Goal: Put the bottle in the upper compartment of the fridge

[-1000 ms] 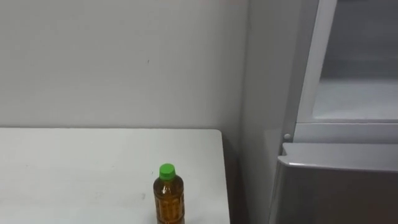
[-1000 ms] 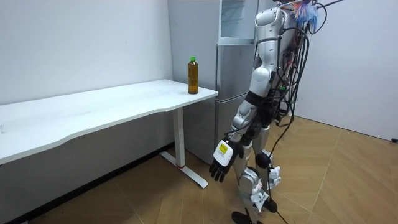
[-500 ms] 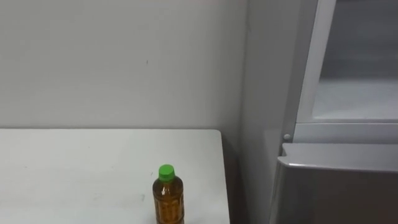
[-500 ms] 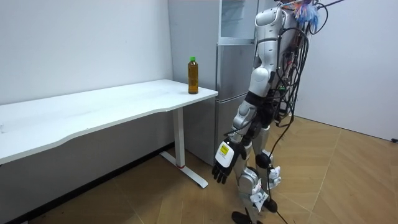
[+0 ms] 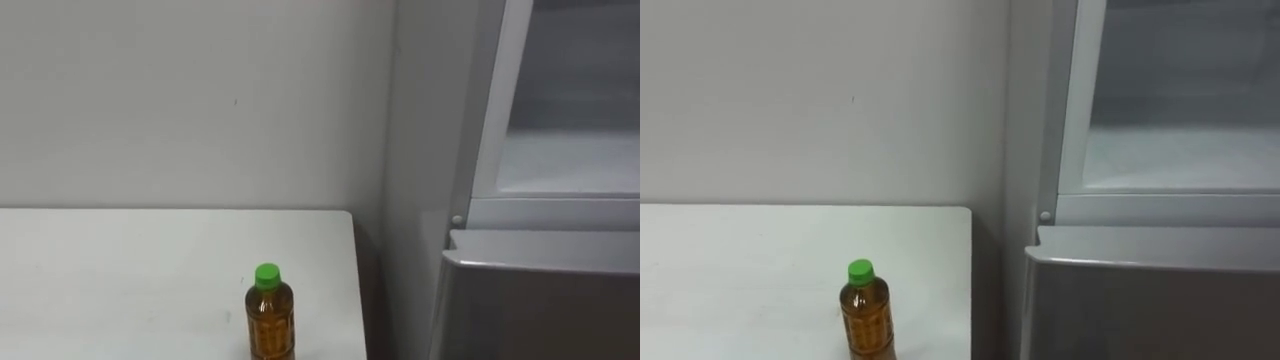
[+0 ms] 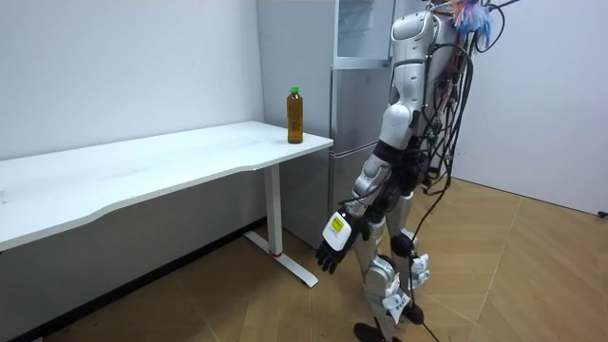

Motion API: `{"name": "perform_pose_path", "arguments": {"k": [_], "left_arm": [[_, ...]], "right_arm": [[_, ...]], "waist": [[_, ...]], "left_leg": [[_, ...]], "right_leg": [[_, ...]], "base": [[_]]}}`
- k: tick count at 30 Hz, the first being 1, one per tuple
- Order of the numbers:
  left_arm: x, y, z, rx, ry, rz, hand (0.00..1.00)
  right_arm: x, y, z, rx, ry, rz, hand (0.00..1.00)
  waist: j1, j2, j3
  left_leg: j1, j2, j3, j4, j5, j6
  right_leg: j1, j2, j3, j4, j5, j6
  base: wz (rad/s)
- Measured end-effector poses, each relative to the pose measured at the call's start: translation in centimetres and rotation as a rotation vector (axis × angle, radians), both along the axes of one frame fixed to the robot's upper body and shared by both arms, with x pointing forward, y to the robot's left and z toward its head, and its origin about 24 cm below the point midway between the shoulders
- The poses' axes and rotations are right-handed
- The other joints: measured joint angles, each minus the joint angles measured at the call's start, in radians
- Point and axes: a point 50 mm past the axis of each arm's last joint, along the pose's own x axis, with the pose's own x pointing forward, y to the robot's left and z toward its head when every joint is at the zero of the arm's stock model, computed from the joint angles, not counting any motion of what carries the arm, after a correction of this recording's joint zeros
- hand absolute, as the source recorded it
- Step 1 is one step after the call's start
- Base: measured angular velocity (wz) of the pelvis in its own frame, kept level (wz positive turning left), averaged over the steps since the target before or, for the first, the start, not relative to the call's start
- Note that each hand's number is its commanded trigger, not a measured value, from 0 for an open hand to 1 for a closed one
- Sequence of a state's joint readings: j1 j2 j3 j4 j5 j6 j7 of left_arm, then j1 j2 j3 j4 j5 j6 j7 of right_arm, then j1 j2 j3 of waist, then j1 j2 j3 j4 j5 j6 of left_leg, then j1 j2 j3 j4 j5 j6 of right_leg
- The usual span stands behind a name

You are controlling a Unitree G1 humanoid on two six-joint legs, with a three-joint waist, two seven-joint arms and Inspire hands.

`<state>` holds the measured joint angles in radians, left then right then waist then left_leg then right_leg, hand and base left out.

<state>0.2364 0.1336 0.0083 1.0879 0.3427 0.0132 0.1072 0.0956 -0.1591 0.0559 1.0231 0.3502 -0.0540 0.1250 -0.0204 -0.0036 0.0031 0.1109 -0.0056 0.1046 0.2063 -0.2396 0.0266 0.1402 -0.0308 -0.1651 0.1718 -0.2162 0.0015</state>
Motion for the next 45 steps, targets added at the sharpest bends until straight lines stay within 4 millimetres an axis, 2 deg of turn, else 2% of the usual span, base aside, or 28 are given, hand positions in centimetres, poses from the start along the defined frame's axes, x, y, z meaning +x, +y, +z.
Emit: {"name": "perform_pose_path", "arguments": {"k": [5, 8, 9, 10, 13, 16, 22, 25, 27, 32, 37, 43, 45], "left_arm": [[0.3, 0.0, 0.1, -0.017, -0.05, 0.01, 0.0], [0.2, 0.0, 0.2, -0.02, -0.057, 0.013, 0.0], [0.3, 0.2, 0.2, -0.02, -0.063, 0.023, 0.0], [0.3, 0.2, 0.2, -0.021, -0.067, 0.027, 0.0], [0.0, 0.3, 0.2, -0.028, -0.065, 0.038, 0.0], [-0.3, 0.3, 0.1, -0.039, -0.05, 0.041, 0.0], [-1.3, 0.4, 0.1, -0.049, -0.015, 0.049, 0.0], [-1.5, 0.4, 0.1, -0.064, -0.011, 0.066, 0.0], [-1.2, 0.4, 0.1, -0.066, -0.017, 0.065, 0.0], [-0.9, 0.5, 0.1, -0.065, -0.023, 0.062, 0.0], [-0.9, 1.5, 0.4, -0.046, -0.027, 0.07, 0.0], [-1.1, 1.8, 0.4, -0.044, -0.02, 0.068, 0.0], [-1.0, 1.8, 0.4, -0.047, -0.02, 0.067, 0.0]], "right_arm": [[2.0, 0.4, 1.3, 0.031, -0.147, 0.051, 0.0], [3.3, 1.1, 3.3, 0.051, -0.285, 0.107, 0.0], [3.1, 1.3, 3.7, 0.051, -0.294, 0.128, 0.0], [3.0, 1.3, 4.0, 0.047, -0.306, 0.139, 0.0], [3.6, 1.8, 6.1, 0.026, -0.396, 0.215, 0.0], [3.9, 1.5, 6.7, 0.01, -0.398, 0.241, 0.0], [4.8, 1.7, 8.2, -0.013, -0.448, 0.29, 0.0], [5.4, 2.0, 9.2, -0.012, -0.474, 0.332, 0.0], [5.7, 1.9, 9.9, -0.013, -0.49, 0.357, 0.0], [6.4, 1.7, 11.2, -0.035, -0.522, 0.401, 0.0], [6.9, 1.1, 12.7, -0.075, -0.545, 0.447, 0.0], [7.9, 1.3, 15.3, -0.107, -0.642, 0.488, 0.0], [8.3, 1.8, 16.8, -0.105, -0.711, 0.511, 0.0]], "waist": [[-0.001, -0.001, -0.0026], [0.002, 0.003, -0.0021], [0.003, 0.004, -0.0022], [0.004, 0.003, -0.0014], [0.026, 0.011, 0.0087], [0.033, 0.015, 0.0109], [0.06, 0.017, 0.0103], [0.062, 0.012, 0.0109], [0.064, 0.004, 0.0074], [0.065, -0.004, 0.0066], [0.08, -0.007, 0.0076], [0.08, -0.013, 0.0092], [0.08, -0.018, 0.0096]], "left_leg": [[-0.013, -0.001, 0.0, 0.001, 0.0, 0.0], [-0.018, 0.0, -0.001, 0.005, 0.0, 0.0], [-0.024, 0.0, -0.001, 0.013, 0.0, 0.0], [-0.031, 0.001, 0.0, 0.017, 0.0, -0.001], [-0.045, 0.009, 0.009, 0.018, -0.001, -0.001], [-0.048, 0.01, 0.011, 0.016, -0.001, -0.001], [-0.049, 0.011, 0.029, 0.022, -0.001, 0.0], [-0.06, 0.009, 0.033, 0.026, 0.0, 0.0], [-0.07, 0.009, 0.034, 0.032, 0.0, 0.001], [-0.069, 0.009, 0.034, 0.033, 0.001, 0.001], [-0.066, 0.01, 0.035, 0.032, 0.001, 0.001], [-0.066, 0.01, 0.037, 0.031, 0.001, 0.001], [-0.067, 0.01, 0.036, 0.031, 0.001, 0.001]], "right_leg": [[-0.007, 0.0, -0.004, -0.002, 0.001, 0.0], [-0.012, 0.0, -0.009, -0.001, 0.001, 0.0], [-0.012, -0.001, -0.015, -0.001, 0.001, 0.0], [-0.014, -0.001, -0.016, -0.001, 0.001, 0.0], [-0.037, 0.003, -0.002, 0.019, 0.003, -0.003], [-0.047, 0.002, -0.001, 0.03, 0.003, -0.004], [-0.067, 0.0, 0.007, 0.049, 0.004, -0.005], [-0.075, 0.001, 0.012, 0.055, 0.006, -0.007], [-0.089, 0.001, 0.012, 0.066, 0.006, -0.007], [-0.09, 0.0, 0.012, 0.071, 0.007, -0.008], [-0.09, 0.001, 0.019, 0.072, 0.007, -0.008], [-0.09, 0.001, 0.016, 0.073, 0.007, -0.008], [-0.09, 0.0, 0.014, 0.073, 0.007, -0.008]], "base": [[0.0], [0.02], [0.08], [0.04], [-0.21], [-0.05], [-0.11], [-0.08], [0.0], [-0.01], [-0.04], [0.0], [0.0]]}}
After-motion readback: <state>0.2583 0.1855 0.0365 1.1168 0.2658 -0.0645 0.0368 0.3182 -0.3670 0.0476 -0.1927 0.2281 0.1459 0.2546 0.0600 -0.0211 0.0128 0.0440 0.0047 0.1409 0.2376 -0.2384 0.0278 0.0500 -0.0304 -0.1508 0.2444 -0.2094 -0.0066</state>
